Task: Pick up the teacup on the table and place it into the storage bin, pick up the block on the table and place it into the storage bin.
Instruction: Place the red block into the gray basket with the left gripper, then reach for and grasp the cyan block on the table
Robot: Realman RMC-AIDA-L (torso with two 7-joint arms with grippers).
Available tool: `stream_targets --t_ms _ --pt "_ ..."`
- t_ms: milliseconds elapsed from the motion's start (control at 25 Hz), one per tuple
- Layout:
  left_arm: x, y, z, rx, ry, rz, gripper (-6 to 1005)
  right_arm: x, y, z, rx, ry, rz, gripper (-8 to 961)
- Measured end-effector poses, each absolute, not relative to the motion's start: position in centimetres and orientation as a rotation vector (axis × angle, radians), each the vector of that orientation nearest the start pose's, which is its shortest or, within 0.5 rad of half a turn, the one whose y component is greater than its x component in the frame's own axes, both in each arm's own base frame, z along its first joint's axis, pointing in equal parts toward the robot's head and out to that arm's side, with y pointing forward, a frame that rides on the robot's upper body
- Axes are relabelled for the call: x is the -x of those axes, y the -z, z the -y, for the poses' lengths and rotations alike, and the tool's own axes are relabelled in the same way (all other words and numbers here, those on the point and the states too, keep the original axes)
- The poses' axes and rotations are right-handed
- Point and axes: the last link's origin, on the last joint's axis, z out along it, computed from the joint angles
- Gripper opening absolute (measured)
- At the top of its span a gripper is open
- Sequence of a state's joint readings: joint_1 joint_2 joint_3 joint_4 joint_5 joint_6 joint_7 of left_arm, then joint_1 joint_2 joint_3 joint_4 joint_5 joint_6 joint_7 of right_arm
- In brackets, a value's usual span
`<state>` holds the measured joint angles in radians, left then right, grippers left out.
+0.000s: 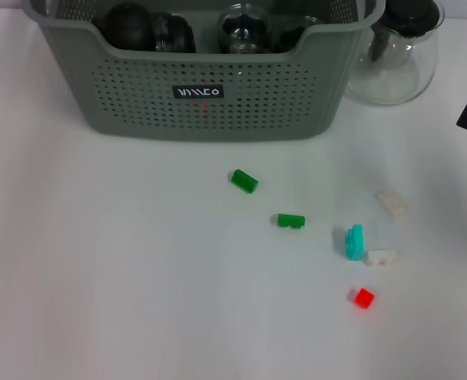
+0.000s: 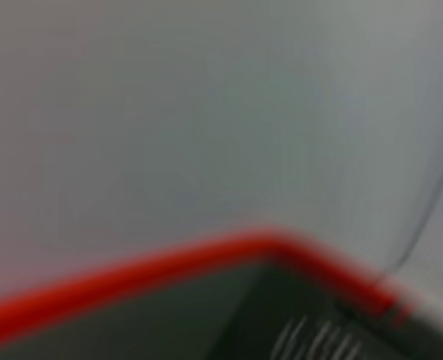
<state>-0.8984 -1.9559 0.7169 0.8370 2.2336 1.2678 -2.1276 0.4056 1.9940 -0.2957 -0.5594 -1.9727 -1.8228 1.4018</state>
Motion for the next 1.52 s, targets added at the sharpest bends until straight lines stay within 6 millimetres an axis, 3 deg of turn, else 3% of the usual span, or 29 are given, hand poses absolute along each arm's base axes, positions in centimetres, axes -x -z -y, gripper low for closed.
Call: stream_targets --t_ms 280,400,520,600,680,840,1000,1120,1320,1520 --pt "15.8 -2.2 -47.4 2.358 0.052 0.870 197 -31.1 -6.8 -28.1 2.404 -1.095 -0.818 868" --pt "15.1 -1.1 -47.1 2.353 0.014 0.842 204 -31.2 -6.7 -28.0 2.401 -1.093 -0.821 867" --pt "13.7 -2.3 -46.5 2.342 0.164 0.847 212 -31.3 -6.7 -28.0 2.397 -1.091 -0.824 867" --pt "13.0 -4.3 -45.5 2.327 0.332 0.840 217 -31.3 -6.7 -28.0 2.397 -1.091 -0.825 867" --pt "12.6 -6.7 -43.7 2.325 0.560 0.804 446 -31.3 -6.7 -28.0 2.396 -1.090 -0.825 867" --pt "13.3 -10.0 -38.5 2.399 1.017 0.618 663 -31.3 -6.6 -27.9 2.395 -1.089 -0.825 867" --pt "15.6 -10.5 -34.6 2.446 1.220 0.431 811 -31.3 -6.5 -27.9 2.393 -1.091 -0.826 867" --pt "18.7 -7.3 -32.8 2.527 1.156 0.400 905 -31.5 -6.5 -27.8 2.387 -1.092 -0.836 868" --pt "23.6 0.5 -30.4 2.720 0.933 0.428 942 -31.7 -6.5 -27.8 2.398 -1.071 -0.873 868" --pt "25.9 6.1 -29.4 2.786 0.758 0.445 949 -31.8 -6.5 -28.2 2.408 -1.032 -0.939 868"
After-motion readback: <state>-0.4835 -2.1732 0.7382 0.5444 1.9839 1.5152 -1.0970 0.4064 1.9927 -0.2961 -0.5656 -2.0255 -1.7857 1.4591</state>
